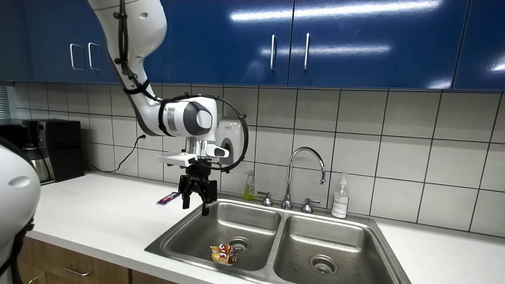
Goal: Put the packet on the counter
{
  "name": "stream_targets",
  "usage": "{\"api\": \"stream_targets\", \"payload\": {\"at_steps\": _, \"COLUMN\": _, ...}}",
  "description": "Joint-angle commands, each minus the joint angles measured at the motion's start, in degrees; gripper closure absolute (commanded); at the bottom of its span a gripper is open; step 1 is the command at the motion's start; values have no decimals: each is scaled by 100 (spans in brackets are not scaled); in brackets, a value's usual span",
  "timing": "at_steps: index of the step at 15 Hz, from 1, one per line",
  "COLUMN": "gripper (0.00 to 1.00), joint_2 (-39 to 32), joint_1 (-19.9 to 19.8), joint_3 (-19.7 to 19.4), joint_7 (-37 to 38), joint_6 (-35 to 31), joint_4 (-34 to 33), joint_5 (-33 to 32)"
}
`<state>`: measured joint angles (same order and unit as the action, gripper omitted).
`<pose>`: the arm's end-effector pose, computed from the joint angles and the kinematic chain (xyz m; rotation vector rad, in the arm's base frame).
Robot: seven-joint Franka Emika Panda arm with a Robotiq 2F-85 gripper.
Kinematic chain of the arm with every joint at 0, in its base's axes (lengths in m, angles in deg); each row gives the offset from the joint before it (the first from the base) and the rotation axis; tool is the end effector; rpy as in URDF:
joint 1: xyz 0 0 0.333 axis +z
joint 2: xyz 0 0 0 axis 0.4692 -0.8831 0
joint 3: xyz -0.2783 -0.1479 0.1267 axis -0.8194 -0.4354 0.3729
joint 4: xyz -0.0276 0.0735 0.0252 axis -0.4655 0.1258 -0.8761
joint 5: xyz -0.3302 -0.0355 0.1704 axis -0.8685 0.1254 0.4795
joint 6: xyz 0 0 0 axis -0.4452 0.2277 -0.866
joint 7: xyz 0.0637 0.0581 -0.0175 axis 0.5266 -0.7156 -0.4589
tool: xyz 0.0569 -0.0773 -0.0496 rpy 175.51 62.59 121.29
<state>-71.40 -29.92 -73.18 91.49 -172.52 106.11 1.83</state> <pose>0.4544 -0.0361 0.3061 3.0230 -0.4793 -0.2597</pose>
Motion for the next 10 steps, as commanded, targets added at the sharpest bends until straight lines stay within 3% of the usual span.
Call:
{"api": "stream_targets", "payload": {"at_steps": 1, "gripper": 0, "joint_2": -807, "joint_1": 23, "joint_3": -21, "joint_7": -45, "joint_6": -275, "joint_4": -564, "joint_5": 22}}
{"api": "stream_targets", "payload": {"at_steps": 10, "gripper": 0, "joint_2": -2619, "joint_1": 444, "joint_3": -62, "joint_7": 359, "joint_6": -484, "joint_4": -2152, "joint_5": 186}}
